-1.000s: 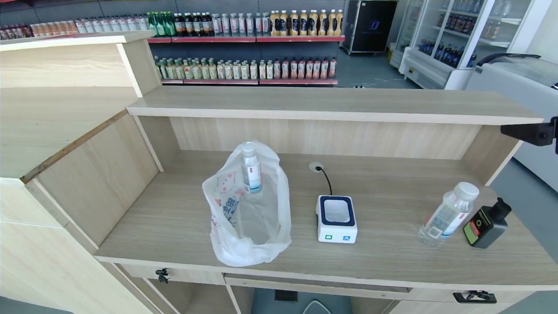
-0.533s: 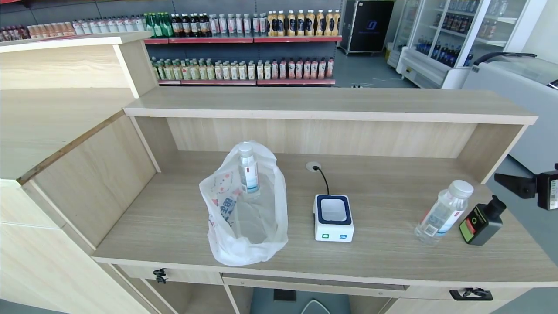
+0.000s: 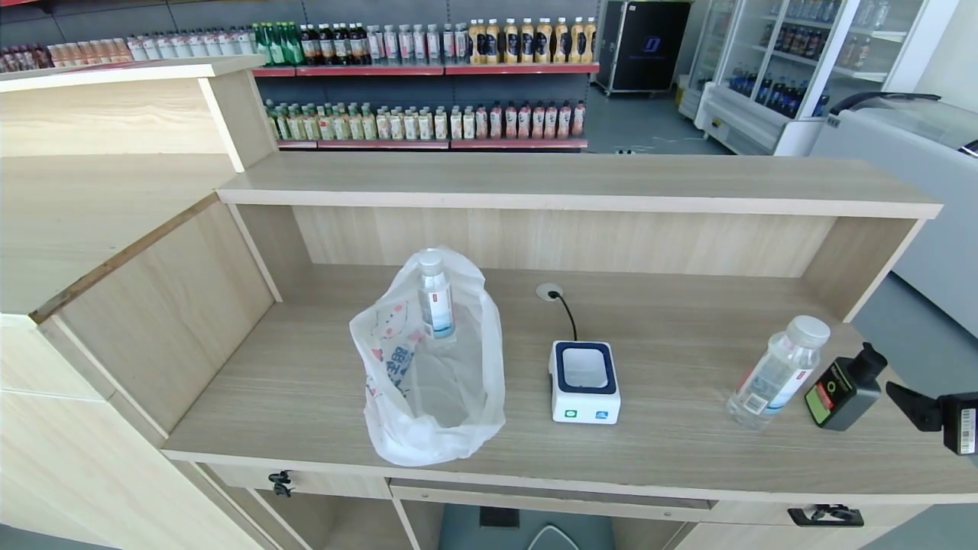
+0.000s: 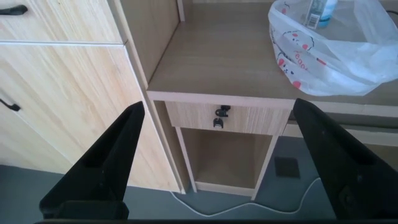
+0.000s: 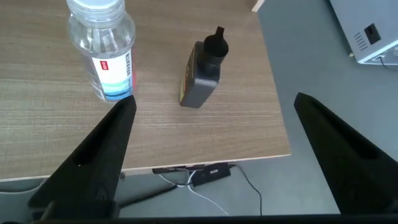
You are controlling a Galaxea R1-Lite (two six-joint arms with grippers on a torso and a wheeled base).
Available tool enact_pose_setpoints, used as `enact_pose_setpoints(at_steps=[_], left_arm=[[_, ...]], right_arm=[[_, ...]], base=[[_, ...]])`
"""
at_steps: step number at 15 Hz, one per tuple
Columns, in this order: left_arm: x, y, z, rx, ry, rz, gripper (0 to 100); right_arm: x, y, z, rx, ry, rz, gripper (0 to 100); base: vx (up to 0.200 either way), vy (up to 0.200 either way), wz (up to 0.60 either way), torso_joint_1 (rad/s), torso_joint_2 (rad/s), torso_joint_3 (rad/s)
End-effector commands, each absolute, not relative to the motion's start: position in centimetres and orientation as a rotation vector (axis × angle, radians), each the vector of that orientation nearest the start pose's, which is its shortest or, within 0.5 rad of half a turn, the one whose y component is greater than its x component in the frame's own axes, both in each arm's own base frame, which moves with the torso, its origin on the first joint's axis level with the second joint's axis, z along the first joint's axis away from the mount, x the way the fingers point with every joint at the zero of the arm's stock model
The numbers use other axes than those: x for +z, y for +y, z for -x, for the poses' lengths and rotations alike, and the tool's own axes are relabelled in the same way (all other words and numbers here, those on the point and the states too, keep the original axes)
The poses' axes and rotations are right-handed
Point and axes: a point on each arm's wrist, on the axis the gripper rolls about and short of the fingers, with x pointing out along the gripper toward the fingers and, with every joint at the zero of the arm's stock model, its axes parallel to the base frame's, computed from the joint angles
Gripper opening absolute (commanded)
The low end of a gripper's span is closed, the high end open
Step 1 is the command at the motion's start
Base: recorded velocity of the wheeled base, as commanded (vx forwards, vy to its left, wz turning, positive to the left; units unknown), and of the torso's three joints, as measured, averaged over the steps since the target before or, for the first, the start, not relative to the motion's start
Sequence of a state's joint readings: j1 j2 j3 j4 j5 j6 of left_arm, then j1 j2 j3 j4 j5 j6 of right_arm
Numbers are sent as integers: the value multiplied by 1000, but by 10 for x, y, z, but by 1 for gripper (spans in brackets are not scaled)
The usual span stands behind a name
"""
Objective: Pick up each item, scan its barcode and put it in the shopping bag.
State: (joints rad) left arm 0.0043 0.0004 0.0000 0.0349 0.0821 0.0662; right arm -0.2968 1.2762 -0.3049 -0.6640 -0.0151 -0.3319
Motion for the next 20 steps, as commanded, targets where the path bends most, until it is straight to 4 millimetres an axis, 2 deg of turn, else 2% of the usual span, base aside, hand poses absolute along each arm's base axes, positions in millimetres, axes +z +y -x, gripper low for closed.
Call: enact_pose_setpoints(at_steps=[1, 2, 5, 8, 11, 20], left_arm=[[72, 2, 23, 86, 38, -67, 100], [72, 2, 23, 86, 38, -67, 100], [72, 2, 23, 86, 38, -67, 100], [72, 2, 23, 86, 38, -67, 100], [72, 2, 23, 86, 38, -67, 100], [72, 2, 23, 86, 38, -67, 100]], right_arm=[[151, -52, -163, -261, 367, 257, 100], [150, -52, -164, -260, 369, 249, 100], [130, -57, -181, -245, 469, 211, 100], [115, -60, -199, -200, 488, 204, 100], [107, -59, -215, -164, 447, 221, 100], [93, -44, -239, -52, 386, 268, 100]], base=[[0, 0, 0, 0, 0, 0], [0, 0, 0, 0, 0, 0], [0, 0, 0, 0, 0, 0], [0, 0, 0, 0, 0, 0], [0, 0, 0, 0, 0, 0], [0, 0, 0, 0, 0, 0]])
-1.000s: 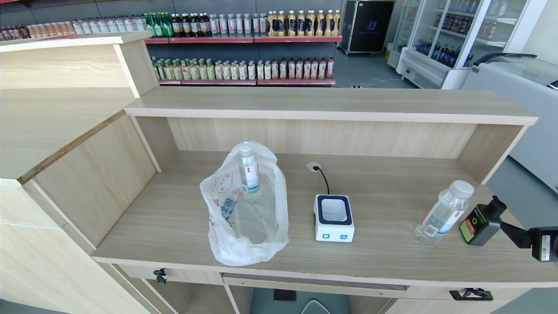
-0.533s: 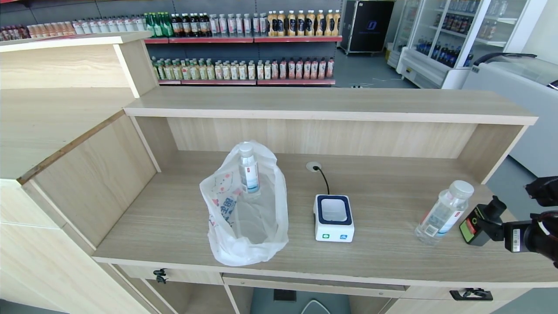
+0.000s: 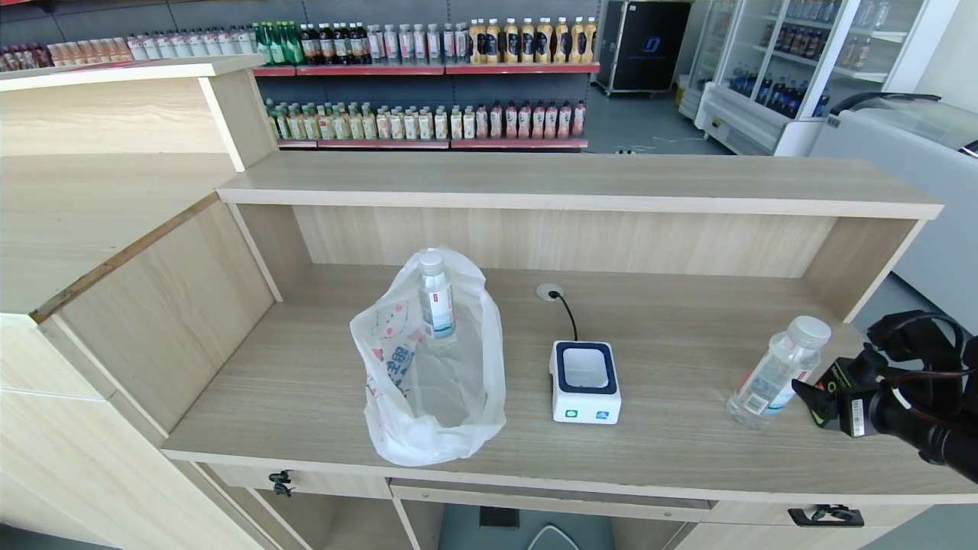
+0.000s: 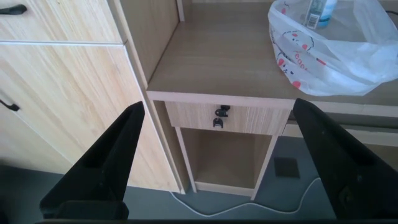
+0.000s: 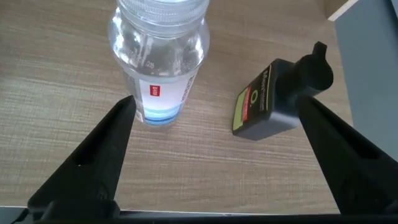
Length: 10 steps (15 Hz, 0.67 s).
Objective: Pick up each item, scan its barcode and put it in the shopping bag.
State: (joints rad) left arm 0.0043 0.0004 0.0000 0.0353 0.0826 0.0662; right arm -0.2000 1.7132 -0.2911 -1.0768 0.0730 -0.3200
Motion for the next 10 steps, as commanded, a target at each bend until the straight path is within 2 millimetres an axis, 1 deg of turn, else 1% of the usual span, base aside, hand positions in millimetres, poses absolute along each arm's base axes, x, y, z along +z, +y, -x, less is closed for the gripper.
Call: enact_pose_setpoints(at_steps=[1, 10], left_arm=[[72, 2, 23, 86, 38, -67, 100], [72, 2, 23, 86, 38, -67, 100]], right_arm=[[91, -41, -242, -43, 374, 271, 100], [75, -41, -257, -4, 342, 288, 100]], base=[[0, 0, 0, 0, 0, 0], [0, 0, 0, 0, 0, 0]])
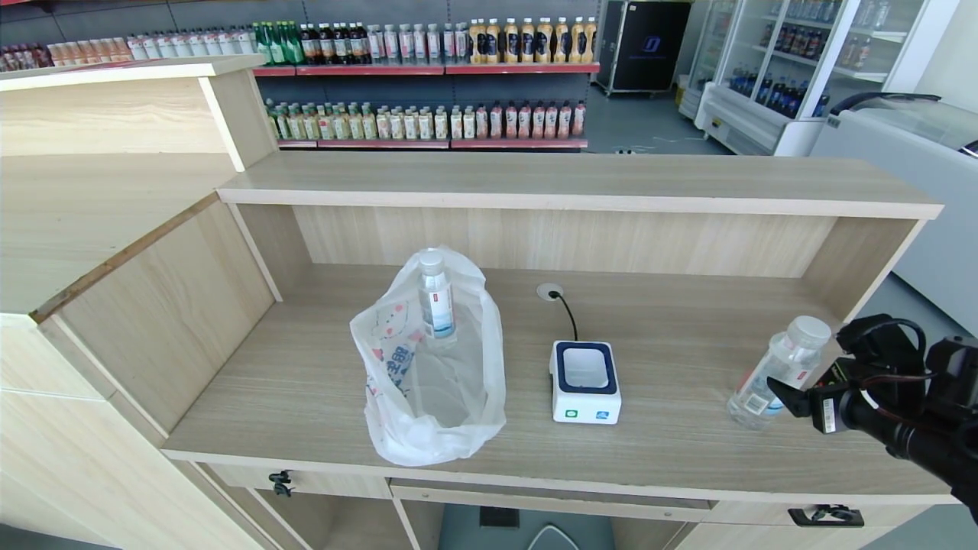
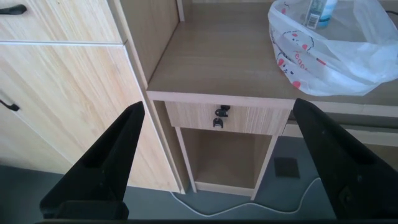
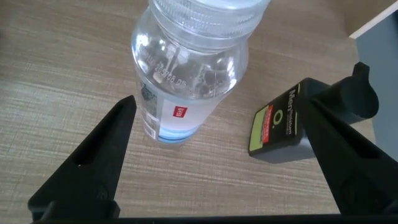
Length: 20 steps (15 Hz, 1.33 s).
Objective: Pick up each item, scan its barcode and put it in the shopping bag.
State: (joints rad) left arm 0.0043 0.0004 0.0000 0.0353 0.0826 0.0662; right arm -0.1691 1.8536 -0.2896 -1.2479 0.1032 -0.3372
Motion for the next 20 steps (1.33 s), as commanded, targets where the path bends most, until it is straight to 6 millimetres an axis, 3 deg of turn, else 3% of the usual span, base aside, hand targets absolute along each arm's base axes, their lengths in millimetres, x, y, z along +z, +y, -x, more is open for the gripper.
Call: enact_pose_setpoints(at_steps=[1, 20], left_arm=[[72, 2, 23, 86, 38, -67, 100], [72, 2, 23, 86, 38, -67, 100]], right_arm=[[73, -41, -260, 9, 337, 286, 100], [52, -31, -299, 173, 261, 311, 100]], base=[[0, 0, 0, 0, 0, 0], [0, 0, 0, 0, 0, 0]])
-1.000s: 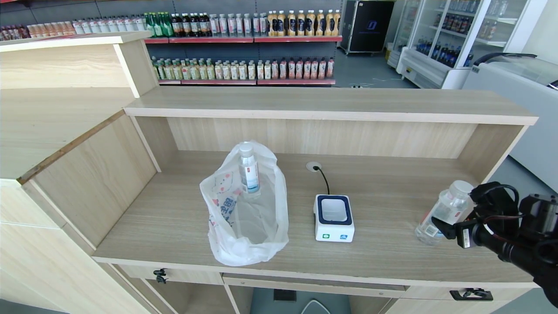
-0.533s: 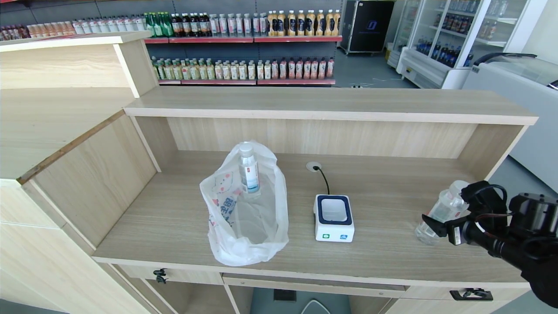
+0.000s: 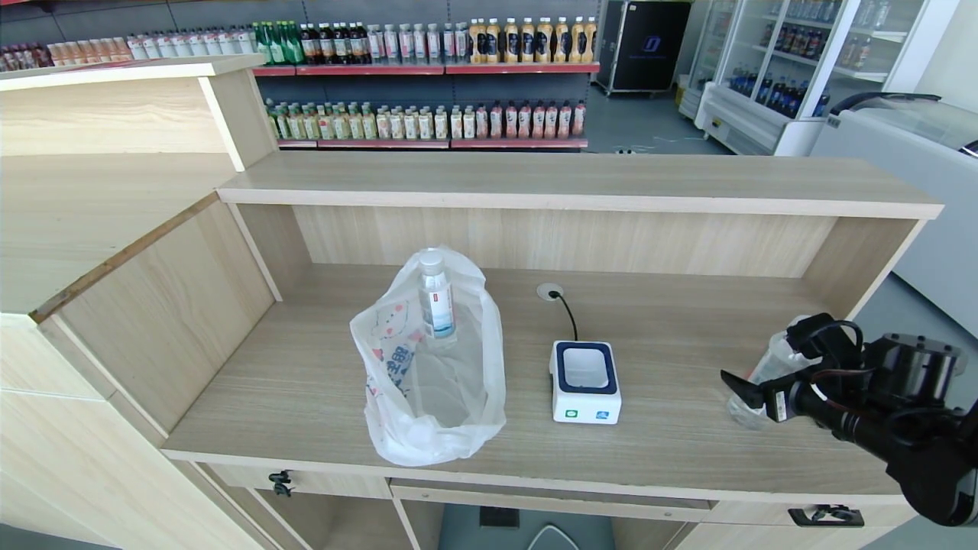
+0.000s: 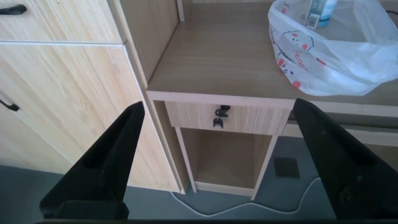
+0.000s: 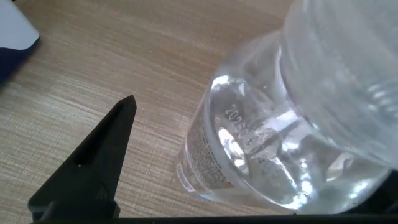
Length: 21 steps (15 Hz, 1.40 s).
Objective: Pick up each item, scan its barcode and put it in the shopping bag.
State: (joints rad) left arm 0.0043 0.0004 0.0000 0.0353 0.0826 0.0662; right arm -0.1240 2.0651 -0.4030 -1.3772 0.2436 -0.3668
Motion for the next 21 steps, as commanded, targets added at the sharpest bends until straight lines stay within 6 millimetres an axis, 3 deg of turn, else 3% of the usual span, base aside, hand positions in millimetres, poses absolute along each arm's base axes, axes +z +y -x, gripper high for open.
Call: enact_pose_setpoints(at_steps=[1, 9, 10, 21], left_arm=[[72, 2, 23, 86, 38, -67, 100], [72, 2, 23, 86, 38, -67, 100], [72, 2, 23, 86, 38, -67, 100], [72, 2, 23, 86, 38, -67, 100]], right_arm=[[50, -30, -300, 177, 268, 310, 100], [52, -27, -304, 249, 227, 305, 100], [53, -27, -304, 251, 219, 307, 0], [59, -27, -302, 239, 199, 260, 0]], base=[[0, 0, 0, 0, 0, 0], [0, 0, 0, 0, 0, 0], [0, 0, 0, 0, 0, 0], [0, 0, 0, 0, 0, 0]])
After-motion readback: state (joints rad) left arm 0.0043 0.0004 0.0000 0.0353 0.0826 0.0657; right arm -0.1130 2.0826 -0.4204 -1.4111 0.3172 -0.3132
